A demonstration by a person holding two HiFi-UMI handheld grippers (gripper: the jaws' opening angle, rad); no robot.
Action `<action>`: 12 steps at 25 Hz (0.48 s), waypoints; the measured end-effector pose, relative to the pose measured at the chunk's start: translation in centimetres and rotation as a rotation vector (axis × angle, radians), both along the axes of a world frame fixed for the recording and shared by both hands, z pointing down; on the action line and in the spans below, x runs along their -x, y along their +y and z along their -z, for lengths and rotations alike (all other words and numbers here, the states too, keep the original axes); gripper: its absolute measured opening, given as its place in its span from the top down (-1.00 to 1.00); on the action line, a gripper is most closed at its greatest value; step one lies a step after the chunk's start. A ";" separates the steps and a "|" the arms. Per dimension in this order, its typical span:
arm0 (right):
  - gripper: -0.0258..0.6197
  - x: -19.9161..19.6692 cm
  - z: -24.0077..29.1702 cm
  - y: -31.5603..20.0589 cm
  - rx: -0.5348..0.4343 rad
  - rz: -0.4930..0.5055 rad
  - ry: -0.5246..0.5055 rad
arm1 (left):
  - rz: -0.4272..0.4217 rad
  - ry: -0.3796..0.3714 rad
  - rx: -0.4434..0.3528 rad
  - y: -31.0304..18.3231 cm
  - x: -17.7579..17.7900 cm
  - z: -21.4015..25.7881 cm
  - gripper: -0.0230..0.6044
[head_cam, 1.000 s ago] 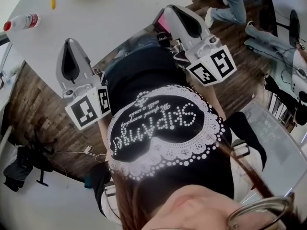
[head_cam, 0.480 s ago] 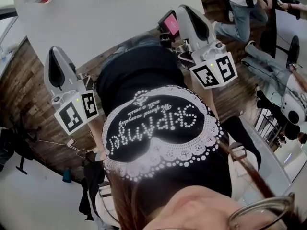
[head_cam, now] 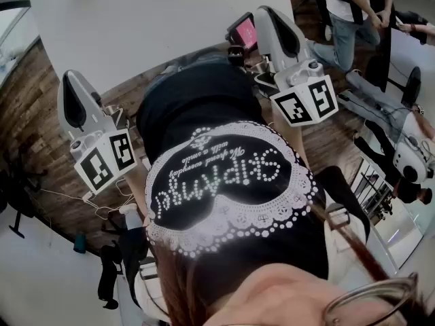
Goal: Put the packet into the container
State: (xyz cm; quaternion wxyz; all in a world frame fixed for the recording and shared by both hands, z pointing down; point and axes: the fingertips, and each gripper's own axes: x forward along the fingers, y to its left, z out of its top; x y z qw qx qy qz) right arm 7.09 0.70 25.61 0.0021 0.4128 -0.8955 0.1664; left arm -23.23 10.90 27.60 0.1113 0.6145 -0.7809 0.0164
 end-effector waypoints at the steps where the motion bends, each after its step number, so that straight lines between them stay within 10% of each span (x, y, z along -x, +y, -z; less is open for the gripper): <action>1: 0.91 0.5 -0.3 -0.3 0.002 0.007 0.001 | 0.013 0.002 0.002 0.1 0.5 -0.3 0.92; 7: 0.91 0.6 -0.7 -1.2 0.017 0.040 0.011 | 0.060 0.017 0.020 0.4 -0.1 -1.0 0.92; 12: 0.91 0.1 -0.8 -2.4 0.010 0.035 0.014 | -0.058 0.048 0.021 -1.5 -3.2 -1.7 0.92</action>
